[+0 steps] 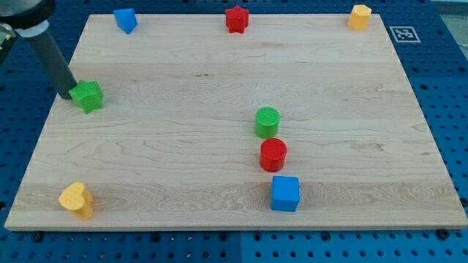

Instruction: Slide the green star towards the center

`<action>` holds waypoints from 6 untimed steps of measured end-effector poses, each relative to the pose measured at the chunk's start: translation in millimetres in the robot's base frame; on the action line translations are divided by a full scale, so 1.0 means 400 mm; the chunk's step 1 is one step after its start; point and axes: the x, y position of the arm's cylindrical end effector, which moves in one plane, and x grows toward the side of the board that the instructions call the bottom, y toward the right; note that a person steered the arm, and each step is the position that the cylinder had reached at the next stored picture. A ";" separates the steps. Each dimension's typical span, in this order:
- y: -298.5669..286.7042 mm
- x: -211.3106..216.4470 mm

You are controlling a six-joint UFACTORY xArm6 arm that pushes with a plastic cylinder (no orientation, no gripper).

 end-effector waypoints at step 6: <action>0.253 0.149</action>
